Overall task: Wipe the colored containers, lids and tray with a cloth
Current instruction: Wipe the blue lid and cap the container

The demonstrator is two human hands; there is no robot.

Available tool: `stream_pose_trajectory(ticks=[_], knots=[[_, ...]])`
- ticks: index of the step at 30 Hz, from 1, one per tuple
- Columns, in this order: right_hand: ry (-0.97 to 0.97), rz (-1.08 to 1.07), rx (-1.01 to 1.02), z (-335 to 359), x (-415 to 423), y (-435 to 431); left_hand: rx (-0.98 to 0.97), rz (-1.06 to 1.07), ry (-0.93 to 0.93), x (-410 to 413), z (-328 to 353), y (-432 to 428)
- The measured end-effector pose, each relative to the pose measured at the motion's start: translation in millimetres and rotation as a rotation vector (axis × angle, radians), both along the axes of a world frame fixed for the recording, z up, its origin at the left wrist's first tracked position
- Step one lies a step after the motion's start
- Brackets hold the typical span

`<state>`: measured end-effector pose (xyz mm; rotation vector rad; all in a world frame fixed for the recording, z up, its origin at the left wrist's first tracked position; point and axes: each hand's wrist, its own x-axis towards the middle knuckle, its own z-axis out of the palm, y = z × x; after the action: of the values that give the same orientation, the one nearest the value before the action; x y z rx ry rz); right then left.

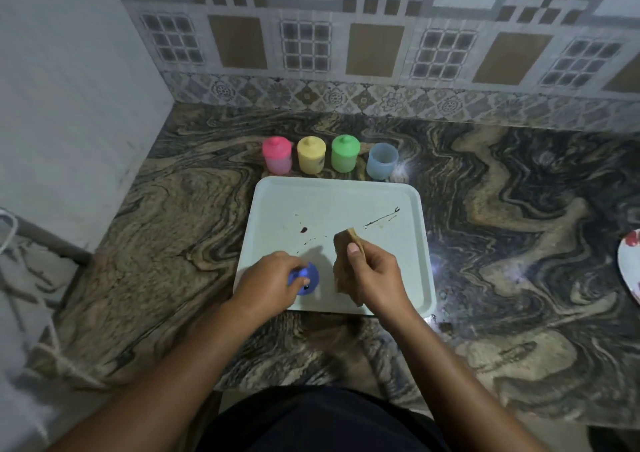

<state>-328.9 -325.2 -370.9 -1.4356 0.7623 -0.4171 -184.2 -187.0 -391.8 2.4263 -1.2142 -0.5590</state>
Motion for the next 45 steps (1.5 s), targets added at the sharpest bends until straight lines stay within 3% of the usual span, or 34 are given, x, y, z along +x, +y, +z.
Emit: stream_pose_trajectory(ticks=[14,17,23,28,33,37,42,45], knots=[[0.094,0.008,-0.074,-10,-8,15,-0.218,0.090,-0.198,-7,-20,6],[0.084,0.031,-0.134,-12,-9,20,-0.370,0.267,0.001,-9,-7,-3],[-0.072,-0.009,-0.195,10,-6,24,-0.512,0.511,0.616,-19,41,-25],[-0.234,-0.058,-0.072,36,-3,17,-0.643,0.621,0.947,-17,66,-27],[-0.281,-0.053,-0.088,45,3,12,-0.652,0.559,1.496,-13,83,-27],[-0.239,0.011,-0.239,49,6,15,-0.716,0.526,1.622,-9,87,-31],[-0.240,0.024,-0.671,47,6,10,-0.746,0.532,1.577,-7,95,-36],[-0.214,-0.008,-0.670,46,8,3,-0.758,0.563,1.546,-9,98,-40]])
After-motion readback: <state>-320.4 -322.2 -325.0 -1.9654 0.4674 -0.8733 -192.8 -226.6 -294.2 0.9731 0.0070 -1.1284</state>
